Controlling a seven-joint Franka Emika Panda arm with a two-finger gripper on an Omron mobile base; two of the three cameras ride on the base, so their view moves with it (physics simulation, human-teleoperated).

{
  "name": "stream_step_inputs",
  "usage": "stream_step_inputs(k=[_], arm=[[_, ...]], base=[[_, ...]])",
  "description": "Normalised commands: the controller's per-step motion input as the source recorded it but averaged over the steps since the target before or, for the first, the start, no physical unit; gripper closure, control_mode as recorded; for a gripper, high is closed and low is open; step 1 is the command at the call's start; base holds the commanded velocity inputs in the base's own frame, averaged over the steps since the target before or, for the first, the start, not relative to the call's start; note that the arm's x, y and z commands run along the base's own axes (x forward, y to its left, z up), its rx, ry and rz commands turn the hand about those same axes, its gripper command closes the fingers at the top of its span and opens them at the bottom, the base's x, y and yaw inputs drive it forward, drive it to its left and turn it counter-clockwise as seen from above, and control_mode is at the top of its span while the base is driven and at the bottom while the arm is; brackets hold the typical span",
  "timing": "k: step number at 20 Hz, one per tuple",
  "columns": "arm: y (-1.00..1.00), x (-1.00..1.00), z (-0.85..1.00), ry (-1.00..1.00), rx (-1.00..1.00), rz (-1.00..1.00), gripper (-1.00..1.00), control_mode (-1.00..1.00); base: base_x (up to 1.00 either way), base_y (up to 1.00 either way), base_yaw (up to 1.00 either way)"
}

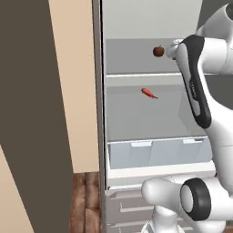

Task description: Pick up the mango and apple from the fridge and place one fruit on each plate on the dining counter.

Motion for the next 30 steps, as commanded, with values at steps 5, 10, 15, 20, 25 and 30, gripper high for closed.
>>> stream_step_inputs(k=[5, 10, 15, 20, 25, 30], arm=[[-0.06, 0.51, 0.0, 0.02, 0.0, 0.01, -1.0, -1.0], [-0.01, 0.55, 0.0, 0.04, 0.0, 0.04, -1.0, -1.0], [0.0, 0.62, 0.0, 0.06, 0.0, 0.05, -1.0, -1.0], [-0.02, 0.55, -0.05, 0.08, -0.01, 0.02, -1.0, -1.0], [-0.12, 0.46, -0.15, 0.05, -0.01, 0.01, -1.0, -1.0], [-0.16, 0.42, -0.17, 0.01, 0.0, 0.0, -1.0, -1.0]], base=[[0.0, 0.0, 0.0], [0.0, 0.0, 0.0], [0.0, 0.0, 0.0], [0.0, 0.0, 0.0], [0.0, 0.0, 0.0], [0.0, 0.0, 0.0]])
